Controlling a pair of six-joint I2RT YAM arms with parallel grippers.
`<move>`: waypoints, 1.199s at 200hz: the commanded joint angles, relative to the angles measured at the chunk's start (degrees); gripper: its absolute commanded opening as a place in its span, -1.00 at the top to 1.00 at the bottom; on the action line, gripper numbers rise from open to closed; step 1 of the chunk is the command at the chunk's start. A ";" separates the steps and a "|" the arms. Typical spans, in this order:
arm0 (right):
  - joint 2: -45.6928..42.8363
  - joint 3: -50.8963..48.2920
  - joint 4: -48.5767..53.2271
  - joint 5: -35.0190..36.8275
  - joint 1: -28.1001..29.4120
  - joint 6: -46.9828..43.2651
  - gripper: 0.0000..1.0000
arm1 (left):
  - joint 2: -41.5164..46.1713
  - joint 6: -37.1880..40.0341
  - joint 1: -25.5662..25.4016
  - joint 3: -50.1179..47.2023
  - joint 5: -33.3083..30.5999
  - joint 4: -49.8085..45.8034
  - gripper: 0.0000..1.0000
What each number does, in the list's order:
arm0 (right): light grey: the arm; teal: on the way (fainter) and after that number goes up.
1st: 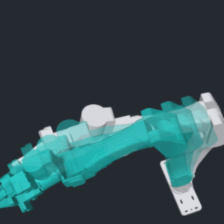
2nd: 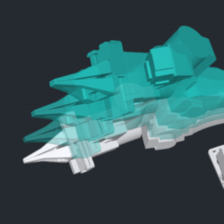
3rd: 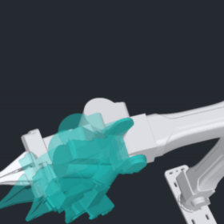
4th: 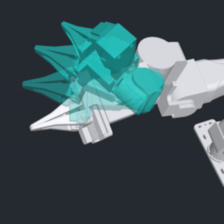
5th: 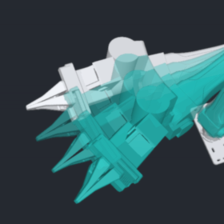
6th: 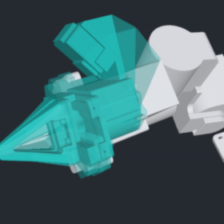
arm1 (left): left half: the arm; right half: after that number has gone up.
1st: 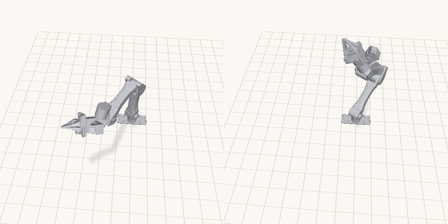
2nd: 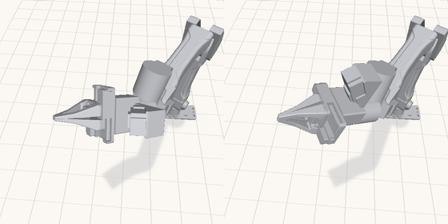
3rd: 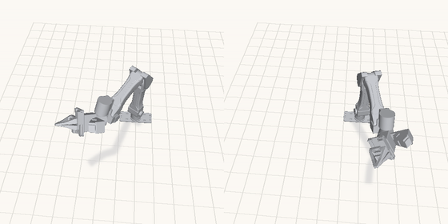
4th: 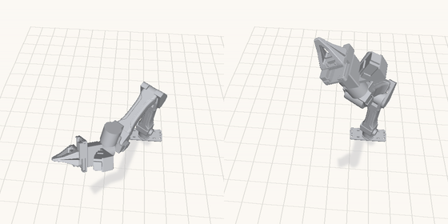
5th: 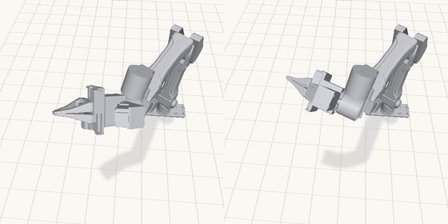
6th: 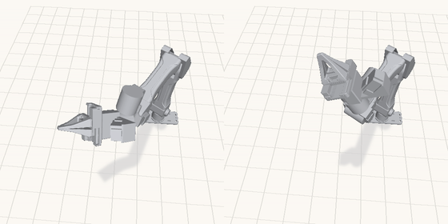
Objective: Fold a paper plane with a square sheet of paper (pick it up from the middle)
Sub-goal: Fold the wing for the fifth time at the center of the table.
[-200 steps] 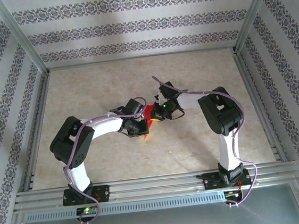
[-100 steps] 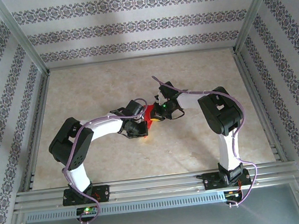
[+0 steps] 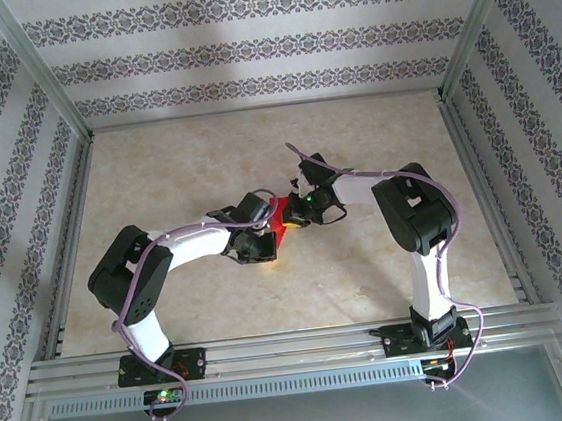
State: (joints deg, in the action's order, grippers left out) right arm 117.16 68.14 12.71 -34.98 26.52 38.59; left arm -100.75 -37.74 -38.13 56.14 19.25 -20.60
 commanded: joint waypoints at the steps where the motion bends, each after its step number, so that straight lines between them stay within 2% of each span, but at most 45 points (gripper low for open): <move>1: 8.23 -3.88 7.68 15.07 0.72 -0.36 0.85 | 0.93 0.29 -1.60 -2.37 0.95 -12.30 0.88; 68: 8.54 -3.95 7.59 14.99 0.72 -0.44 0.85 | 5.30 1.82 -1.03 5.57 -2.28 -7.99 0.88; 156: 9.04 -3.82 7.84 14.76 0.65 -0.62 0.85 | -2.72 0.23 -0.01 8.84 0.57 -0.49 0.89; 240: 9.11 -4.07 7.94 14.77 0.46 -0.71 0.85 | -3.45 -1.23 0.05 1.73 -0.03 0.63 0.92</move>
State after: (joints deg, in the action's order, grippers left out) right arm 117.82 68.51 12.40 -35.40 26.52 38.59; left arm -104.44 -37.80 -38.52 61.04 19.03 -21.32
